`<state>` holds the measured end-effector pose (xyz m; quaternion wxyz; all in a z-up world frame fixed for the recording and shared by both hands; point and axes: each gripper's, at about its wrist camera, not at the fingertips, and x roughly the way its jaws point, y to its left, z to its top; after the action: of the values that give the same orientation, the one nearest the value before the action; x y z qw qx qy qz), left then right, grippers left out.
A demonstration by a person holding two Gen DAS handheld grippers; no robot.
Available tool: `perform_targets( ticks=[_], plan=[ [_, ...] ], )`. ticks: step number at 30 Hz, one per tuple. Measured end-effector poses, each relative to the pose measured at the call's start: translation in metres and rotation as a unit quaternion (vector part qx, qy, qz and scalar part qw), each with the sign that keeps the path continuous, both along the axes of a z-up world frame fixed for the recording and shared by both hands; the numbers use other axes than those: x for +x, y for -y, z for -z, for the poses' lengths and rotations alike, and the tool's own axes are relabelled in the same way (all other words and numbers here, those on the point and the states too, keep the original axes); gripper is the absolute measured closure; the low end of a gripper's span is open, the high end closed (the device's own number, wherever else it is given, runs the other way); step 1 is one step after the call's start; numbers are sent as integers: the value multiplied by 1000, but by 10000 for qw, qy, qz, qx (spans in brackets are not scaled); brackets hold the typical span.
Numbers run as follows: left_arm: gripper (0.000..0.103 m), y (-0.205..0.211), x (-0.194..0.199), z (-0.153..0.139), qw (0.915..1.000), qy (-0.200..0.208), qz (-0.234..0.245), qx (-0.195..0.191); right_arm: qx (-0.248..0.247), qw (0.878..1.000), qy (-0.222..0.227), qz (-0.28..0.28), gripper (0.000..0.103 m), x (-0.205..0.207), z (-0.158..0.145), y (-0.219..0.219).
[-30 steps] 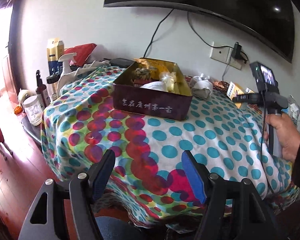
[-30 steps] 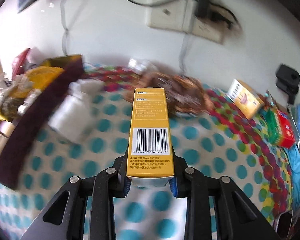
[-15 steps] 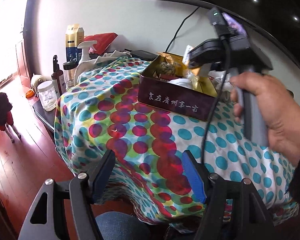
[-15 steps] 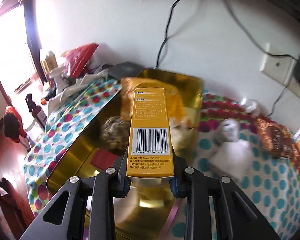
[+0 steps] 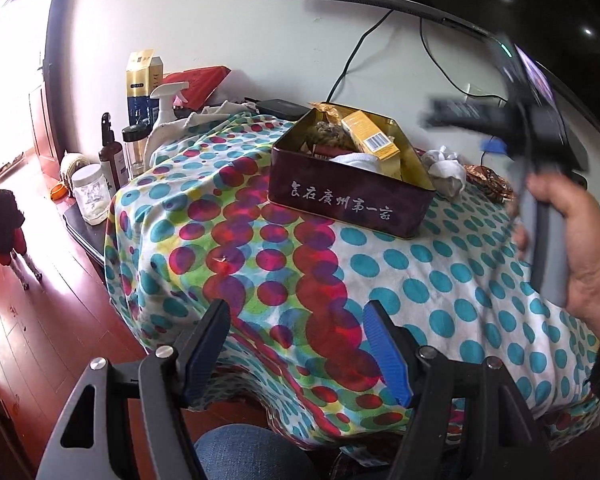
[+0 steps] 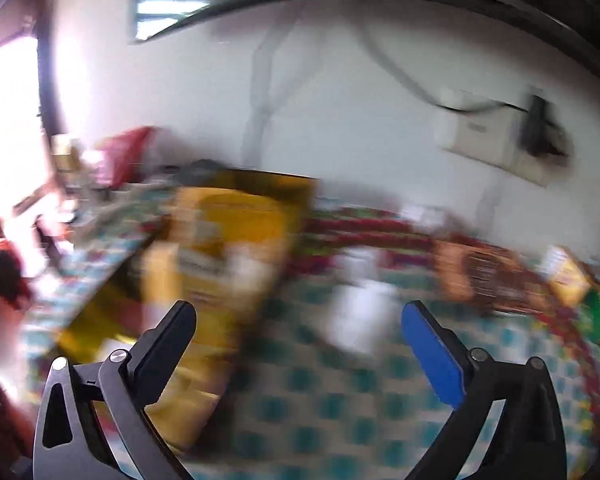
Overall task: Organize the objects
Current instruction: 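Reach the left gripper to the white towel and grasp it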
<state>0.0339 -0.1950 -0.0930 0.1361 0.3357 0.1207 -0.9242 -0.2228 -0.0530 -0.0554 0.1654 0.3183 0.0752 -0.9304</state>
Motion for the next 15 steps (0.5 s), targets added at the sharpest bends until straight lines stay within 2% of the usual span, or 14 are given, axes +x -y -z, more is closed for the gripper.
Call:
perform_targets(
  ticks=[3, 6, 8, 11, 13, 15],
  plan=[
    [32, -5, 3, -1, 9999, -118, 69, -38, 336, 9958, 170, 830, 1, -18, 20, -62],
    [32, -17, 7, -3, 9990, -323, 287, -116, 141, 9859, 439, 1608, 1, -35, 34, -131],
    [32, -26, 8, -3, 9979, -412, 472, -185, -23, 9770, 460, 2083, 0, -45, 36, -172],
    [32, -45, 5, -2, 9951, -413, 804, -405, -68, 9650, 541, 2564, 0, -58, 44, -215],
    [32, -60, -5, -6, 9928, -357, 1037, -476, -455, 9550, 937, 2775, 0, -66, 53, -237],
    [32, -72, -16, -14, 9907, -453, 1201, -453, -973, 9474, 1008, 2877, 0, -65, 57, -255]
  ],
)
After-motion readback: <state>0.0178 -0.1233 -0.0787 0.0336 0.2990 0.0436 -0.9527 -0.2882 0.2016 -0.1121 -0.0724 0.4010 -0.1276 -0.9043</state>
